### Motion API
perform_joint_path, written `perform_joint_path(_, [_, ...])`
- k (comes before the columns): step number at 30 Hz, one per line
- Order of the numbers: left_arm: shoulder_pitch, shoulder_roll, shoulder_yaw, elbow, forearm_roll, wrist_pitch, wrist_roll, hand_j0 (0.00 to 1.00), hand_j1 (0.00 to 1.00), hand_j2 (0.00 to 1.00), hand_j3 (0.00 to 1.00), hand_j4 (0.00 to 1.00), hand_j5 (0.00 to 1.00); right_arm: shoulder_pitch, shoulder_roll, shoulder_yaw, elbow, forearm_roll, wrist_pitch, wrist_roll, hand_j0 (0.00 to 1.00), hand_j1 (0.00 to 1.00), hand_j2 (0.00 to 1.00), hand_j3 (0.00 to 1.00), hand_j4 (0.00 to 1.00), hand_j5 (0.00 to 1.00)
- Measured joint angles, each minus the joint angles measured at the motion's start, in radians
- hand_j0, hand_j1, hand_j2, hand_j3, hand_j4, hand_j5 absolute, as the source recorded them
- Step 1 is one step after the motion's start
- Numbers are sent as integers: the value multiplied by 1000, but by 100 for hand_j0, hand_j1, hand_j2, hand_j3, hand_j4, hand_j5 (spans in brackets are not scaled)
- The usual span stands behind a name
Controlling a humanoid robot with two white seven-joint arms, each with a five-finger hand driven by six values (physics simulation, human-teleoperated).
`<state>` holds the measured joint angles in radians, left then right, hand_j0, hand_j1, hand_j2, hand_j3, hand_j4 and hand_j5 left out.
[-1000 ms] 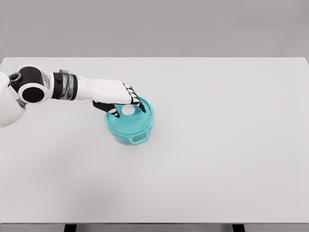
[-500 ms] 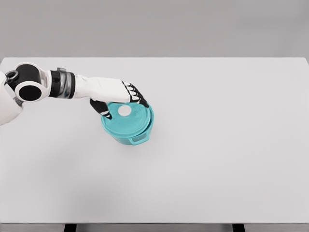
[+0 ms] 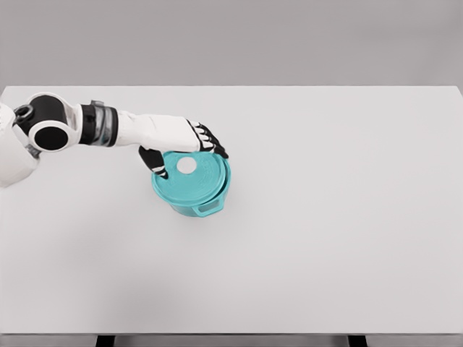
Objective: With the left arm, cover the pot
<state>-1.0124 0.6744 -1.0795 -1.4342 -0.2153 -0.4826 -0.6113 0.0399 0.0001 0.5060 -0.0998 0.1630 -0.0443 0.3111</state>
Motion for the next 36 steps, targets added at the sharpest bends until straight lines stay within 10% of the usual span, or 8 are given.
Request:
perform_joint_path(25, [-37,-5,3,-16,13,32,0,100,100,100,100,100,100,0,0,0,0,0,0,0,100,100,100,100,100,100])
perform_joint_path(36, [3,354,51,-44,125,-72,0,100,100,100,100,100,100,0,0,0,0,0,0,0,100,100,100,100,100,100])
